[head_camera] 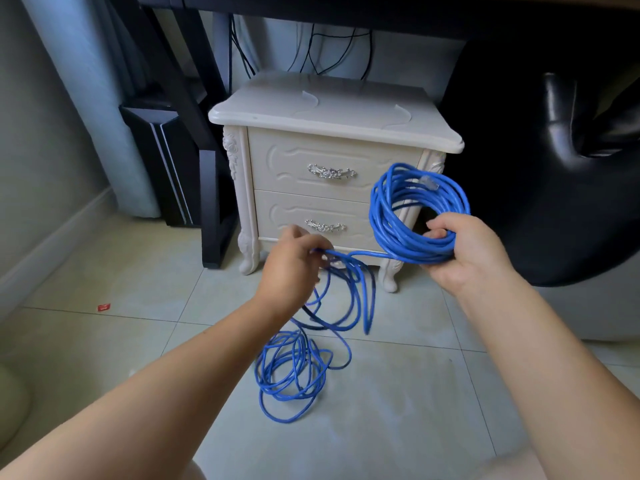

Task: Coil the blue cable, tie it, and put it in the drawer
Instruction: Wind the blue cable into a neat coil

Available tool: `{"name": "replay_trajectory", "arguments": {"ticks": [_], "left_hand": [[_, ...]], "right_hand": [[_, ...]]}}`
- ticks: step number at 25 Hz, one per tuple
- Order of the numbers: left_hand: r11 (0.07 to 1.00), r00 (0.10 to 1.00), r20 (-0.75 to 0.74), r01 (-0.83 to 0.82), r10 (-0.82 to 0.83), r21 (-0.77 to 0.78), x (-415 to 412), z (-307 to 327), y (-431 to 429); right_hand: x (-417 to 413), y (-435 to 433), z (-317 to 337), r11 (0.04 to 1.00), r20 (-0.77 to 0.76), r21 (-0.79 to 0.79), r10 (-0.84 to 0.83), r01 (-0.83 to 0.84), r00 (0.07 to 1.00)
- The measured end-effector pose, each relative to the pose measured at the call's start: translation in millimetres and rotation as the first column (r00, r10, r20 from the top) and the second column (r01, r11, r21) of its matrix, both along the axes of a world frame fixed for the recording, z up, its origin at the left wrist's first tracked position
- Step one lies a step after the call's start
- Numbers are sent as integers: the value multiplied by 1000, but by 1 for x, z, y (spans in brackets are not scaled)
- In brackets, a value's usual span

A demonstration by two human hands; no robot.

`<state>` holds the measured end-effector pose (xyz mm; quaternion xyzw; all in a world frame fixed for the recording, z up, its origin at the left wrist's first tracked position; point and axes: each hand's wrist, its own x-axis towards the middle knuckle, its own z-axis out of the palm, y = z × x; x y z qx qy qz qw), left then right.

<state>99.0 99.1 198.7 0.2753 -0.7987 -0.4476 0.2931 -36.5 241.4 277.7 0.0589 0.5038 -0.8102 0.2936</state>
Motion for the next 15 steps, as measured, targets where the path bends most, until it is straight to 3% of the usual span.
{"name": "replay_trajectory", "arguments": {"ticks": [3,6,9,11,15], "left_hand": [[983,949,-258,-179,184,45,3,13,-4],[928,906,-268,-256,328,271,3,19,-7],[891,959,-194,-102,206,443,4,24,-5],[856,972,-222,47,80,515,6,29,-4],[803,956,-289,215,-56,556,9,36,-8]], "right_hand": [[4,5,1,993,-21,108,56,-53,998],[13,9,9,975,-62,170,157,-144,986],[12,11,9,983,-26,139,127,-122,992],[7,10,5,994,-9,90,63,-61,998],[6,3,1,993,-134,112,62,-47,989]]}}
